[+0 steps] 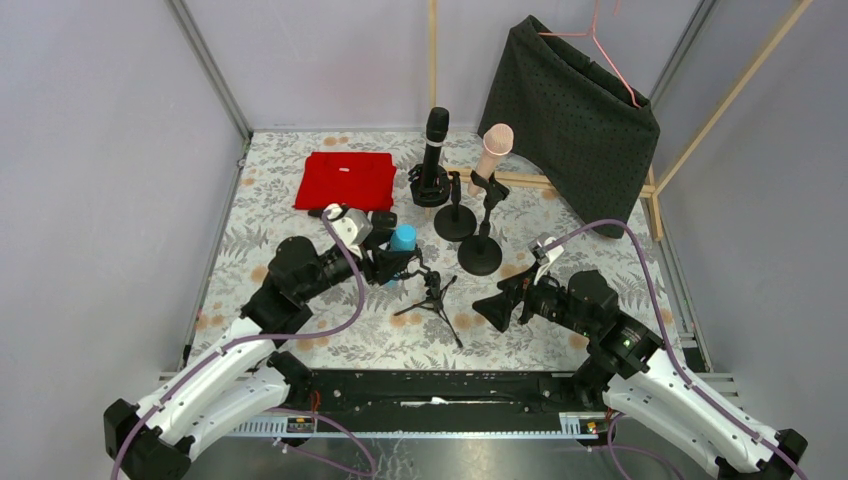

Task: Attach the microphones to the stand

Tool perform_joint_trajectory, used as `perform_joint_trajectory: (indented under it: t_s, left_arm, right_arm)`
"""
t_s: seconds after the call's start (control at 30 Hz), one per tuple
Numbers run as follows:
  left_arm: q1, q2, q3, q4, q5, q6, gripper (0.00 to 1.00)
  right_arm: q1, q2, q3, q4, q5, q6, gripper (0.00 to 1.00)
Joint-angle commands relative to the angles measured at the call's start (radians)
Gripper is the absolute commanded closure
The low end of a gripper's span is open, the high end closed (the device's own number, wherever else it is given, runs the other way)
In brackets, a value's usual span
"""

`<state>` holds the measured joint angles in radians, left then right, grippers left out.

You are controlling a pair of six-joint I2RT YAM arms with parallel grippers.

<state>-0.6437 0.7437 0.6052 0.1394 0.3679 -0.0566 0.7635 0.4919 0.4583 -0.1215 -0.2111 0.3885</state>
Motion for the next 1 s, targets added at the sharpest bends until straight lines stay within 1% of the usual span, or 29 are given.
perform_joint_trajectory:
  t_s: [0.0,0.07,0.13,0.37,0.47,0.5,0.53,0.57,0.67,0.73,0.8,0.87,0.97]
  left_arm:
    - [-0.006,-0.022,0.023,0.034,-0.009,0.002,0.42]
    - [-0.006,-0.021,0.025,0.031,-0.007,0.001,0.41]
    - [-0.007,-0.023,0.026,0.030,-0.006,0.001,0.35]
    - [-0.008,-0.031,0.031,0.025,-0.010,-0.002,0.34]
    - [-0.007,-0.038,0.053,0.009,-0.032,-0.013,0.32]
    - [-0.007,-0.039,0.065,0.004,-0.052,-0.024,0.24]
    - [-0.007,-0.039,0.081,-0.006,-0.084,-0.040,0.12]
    - [-0.007,-0.038,0.102,-0.024,-0.116,-0.055,0.03]
    - [-0.007,-0.028,0.184,-0.115,-0.210,-0.077,0.01]
    - [-0.006,-0.023,0.228,-0.202,-0.305,-0.109,0.01]
    - [-0.007,-0.016,0.264,-0.281,-0.461,-0.166,0.01]
    - [-0.007,0.011,0.304,-0.402,-0.619,-0.216,0.01]
    - [-0.005,0.017,0.324,-0.546,-0.763,-0.270,0.01]
  right_arm:
    - [-0.002,0.004,0.003,0.046,-0.028,-0.006,0.00]
    - [-0.003,0.004,0.001,0.048,-0.028,-0.005,0.00]
    - [-0.003,0.002,-0.001,0.049,-0.028,-0.005,0.00]
    - [-0.004,0.003,-0.002,0.051,-0.028,-0.004,0.00]
    - [-0.003,0.001,0.002,0.047,-0.018,-0.004,0.00]
    - [-0.003,0.001,0.004,0.045,-0.008,-0.002,0.00]
    - [-0.004,0.004,0.012,0.038,0.008,-0.002,0.01]
    - [-0.003,0.009,0.023,0.022,0.039,0.004,0.01]
    - [-0.004,0.060,0.082,-0.086,0.186,0.024,0.01]
    - [-0.004,0.102,0.125,-0.153,0.303,0.024,0.01]
    - [-0.004,0.138,0.165,-0.209,0.389,0.021,0.00]
    - [-0.004,0.177,0.210,-0.266,0.466,0.017,0.00]
    - [-0.004,0.214,0.258,-0.323,0.547,0.000,0.00]
